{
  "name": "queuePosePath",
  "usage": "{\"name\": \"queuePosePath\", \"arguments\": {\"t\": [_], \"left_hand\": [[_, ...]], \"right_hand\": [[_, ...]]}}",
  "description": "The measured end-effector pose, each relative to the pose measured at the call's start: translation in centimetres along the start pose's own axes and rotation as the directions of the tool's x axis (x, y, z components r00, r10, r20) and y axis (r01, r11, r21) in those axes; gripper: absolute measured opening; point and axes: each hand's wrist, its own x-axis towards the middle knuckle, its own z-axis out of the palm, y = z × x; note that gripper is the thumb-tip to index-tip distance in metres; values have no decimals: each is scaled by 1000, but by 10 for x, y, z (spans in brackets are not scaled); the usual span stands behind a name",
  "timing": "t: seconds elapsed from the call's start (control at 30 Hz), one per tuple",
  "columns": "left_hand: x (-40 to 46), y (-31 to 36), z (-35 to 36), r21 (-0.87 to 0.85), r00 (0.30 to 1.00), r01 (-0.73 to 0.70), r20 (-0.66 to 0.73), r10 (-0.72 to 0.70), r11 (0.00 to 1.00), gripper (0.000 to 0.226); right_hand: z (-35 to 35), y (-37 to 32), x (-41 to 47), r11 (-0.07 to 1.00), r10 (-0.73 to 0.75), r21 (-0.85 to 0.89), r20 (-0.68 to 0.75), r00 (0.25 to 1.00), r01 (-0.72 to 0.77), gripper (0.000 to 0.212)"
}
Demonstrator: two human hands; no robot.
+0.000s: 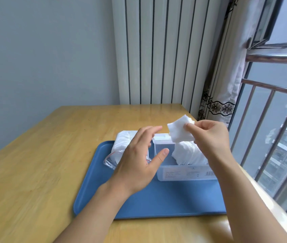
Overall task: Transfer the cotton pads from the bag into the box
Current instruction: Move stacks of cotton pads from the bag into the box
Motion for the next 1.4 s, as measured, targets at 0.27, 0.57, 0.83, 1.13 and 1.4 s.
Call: {"name": "queuePosePath", "arguments": {"t": [0.27,0.57,0.83,1.13,1.4], "left_hand": [[0,-13,-1,269,982,-129,169,85,954,21],[-2,-12,-1,227,964,-122,259,60,966,24],[-2,-6,-6,189,974,-125,213,84,974,25],[9,-37,-84,214,990,136,-62,-125,967,59],[3,-66,-89,345,903,346,130,-410,872,38]], "right_hand": [[23,11,-14,837,-217,-456,234,948,304,42],[25,19,-9,727,-120,-673,70,990,136,19],[13,6,-16,807,-209,-559,32,977,191,36],[27,-15,-53,898,-390,45,545,743,438,19],[61,6,-75,562,-507,-356,565,651,747,22]]}}
